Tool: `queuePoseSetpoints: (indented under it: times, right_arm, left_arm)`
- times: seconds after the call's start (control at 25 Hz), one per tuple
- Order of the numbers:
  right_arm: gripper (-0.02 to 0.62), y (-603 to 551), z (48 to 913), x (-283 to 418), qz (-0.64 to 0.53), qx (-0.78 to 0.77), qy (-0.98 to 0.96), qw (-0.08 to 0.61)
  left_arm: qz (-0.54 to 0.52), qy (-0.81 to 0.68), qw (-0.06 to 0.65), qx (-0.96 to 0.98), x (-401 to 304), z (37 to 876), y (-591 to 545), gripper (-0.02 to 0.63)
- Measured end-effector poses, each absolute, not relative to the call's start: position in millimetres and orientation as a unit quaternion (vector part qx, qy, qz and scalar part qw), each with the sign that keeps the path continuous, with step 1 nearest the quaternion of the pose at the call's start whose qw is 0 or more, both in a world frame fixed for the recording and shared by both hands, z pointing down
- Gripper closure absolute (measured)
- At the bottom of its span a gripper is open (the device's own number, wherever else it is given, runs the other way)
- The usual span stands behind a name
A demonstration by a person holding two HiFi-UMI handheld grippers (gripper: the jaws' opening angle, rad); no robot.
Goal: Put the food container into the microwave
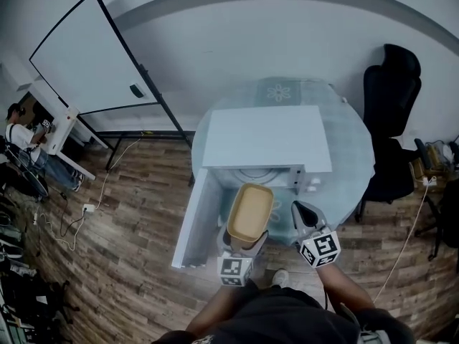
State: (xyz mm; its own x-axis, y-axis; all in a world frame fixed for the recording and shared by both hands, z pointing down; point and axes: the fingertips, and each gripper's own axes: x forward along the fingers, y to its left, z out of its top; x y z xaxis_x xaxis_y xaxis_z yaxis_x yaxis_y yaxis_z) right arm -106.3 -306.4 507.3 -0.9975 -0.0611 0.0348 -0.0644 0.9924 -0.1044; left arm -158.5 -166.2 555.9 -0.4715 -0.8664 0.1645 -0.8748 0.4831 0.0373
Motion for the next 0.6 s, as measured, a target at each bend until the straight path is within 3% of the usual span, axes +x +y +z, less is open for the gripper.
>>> queuePoseSetpoints:
  times: [0.6]
  right_arm:
    - [0.594,-304,552,-163,0.061,-0.021,-0.996,0.066]
  left_arm:
    - [0.041,-0.870,0.112,0.478,-212,594,-175,0.083]
